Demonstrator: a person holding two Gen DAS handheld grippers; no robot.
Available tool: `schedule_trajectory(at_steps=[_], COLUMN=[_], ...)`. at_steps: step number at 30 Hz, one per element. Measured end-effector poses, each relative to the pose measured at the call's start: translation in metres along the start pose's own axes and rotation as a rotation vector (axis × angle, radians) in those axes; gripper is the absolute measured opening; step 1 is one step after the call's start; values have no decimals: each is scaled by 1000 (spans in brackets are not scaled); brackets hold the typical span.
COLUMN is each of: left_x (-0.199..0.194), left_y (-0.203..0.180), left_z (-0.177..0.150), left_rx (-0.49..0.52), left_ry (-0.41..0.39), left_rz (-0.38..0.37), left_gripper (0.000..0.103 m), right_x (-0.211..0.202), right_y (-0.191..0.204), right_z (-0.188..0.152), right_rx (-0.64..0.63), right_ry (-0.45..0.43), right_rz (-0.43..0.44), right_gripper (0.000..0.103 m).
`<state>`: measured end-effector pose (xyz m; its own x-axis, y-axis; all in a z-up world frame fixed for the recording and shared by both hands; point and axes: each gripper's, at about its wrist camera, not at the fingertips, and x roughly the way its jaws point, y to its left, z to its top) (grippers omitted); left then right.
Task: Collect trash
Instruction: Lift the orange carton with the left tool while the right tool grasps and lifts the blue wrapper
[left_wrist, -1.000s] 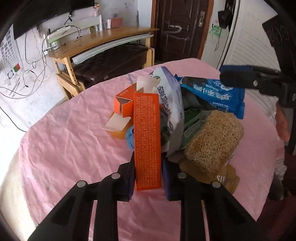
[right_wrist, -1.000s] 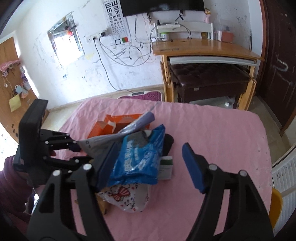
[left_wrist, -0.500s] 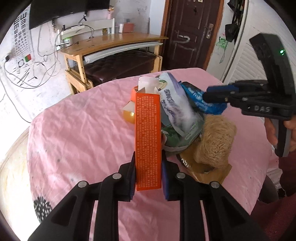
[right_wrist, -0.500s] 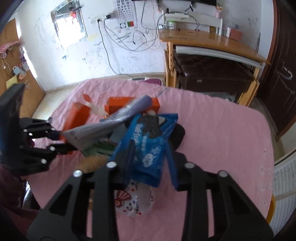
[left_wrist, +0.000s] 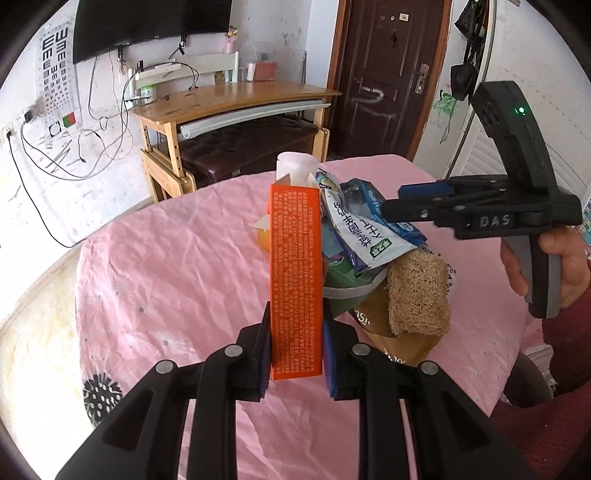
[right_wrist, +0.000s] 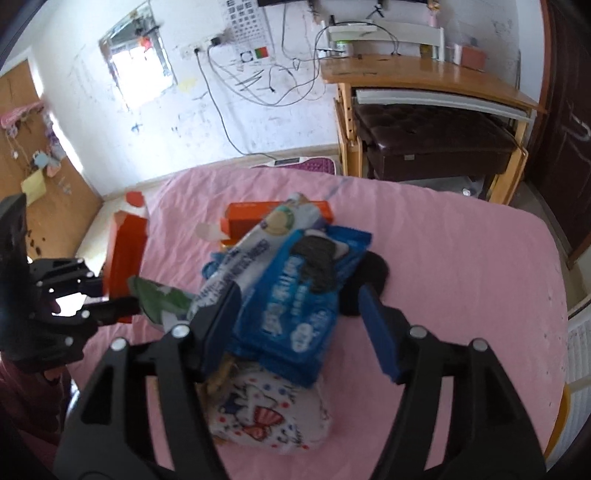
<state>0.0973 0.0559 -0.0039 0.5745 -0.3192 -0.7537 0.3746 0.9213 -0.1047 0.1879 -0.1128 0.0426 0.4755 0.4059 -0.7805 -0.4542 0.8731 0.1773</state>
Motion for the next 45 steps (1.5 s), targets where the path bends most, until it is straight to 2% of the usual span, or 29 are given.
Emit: schedule_trajectory(at_steps=[5,8,9,10,14,17,18,20,21,22,32,39,45], left_x=[3,4,4,4,7,11,12,15,16,16,30,34,28], left_y=[6,7,7,8,13,19,21,25,27,27,23,29,25], left_z=[-4,-7,-7,-8,-10,-10,-10,-11,-11,-11,-13,-18,-20], left_rx=[-10,-3,-4,-4,-11,-33,-43,-57,-65,-66,-51,-62,-68], left_ry=[5,4,8,8,15,28,32,42,44,39,77,112,88], left_rz=[-26,-22,-28,-29,-44,-73,-85,-111,-116,-105,-24,41,109], left_gripper=[18,19,19,19,19,21,24,40,55,57,55,20,20], right_x=[20,27,28,29,19,8,5,0,-3,-6,-27,-43,-60], right_y=[5,3,2,0,-5,-11,-14,-19,-22,-25,-39,-46,-57], right_z=[3,1,0,-1,-5,-9,-10,-11,-12,-14,-27,-40,-52], right_rx=[-14,-13,-9,-3,8,29,39,61,70,77,119,128,173], right_ry=[44,56,58,58,16,-18,-31,-41,-47,-56,-103,-142,-194], right_rz=[-50,-57,-57,-59,-68,-63,-57,-37,-31,-36,-40,-55,-43], right_gripper=[63,49,38,34,21,19,19,19,19,19,19,19,19])
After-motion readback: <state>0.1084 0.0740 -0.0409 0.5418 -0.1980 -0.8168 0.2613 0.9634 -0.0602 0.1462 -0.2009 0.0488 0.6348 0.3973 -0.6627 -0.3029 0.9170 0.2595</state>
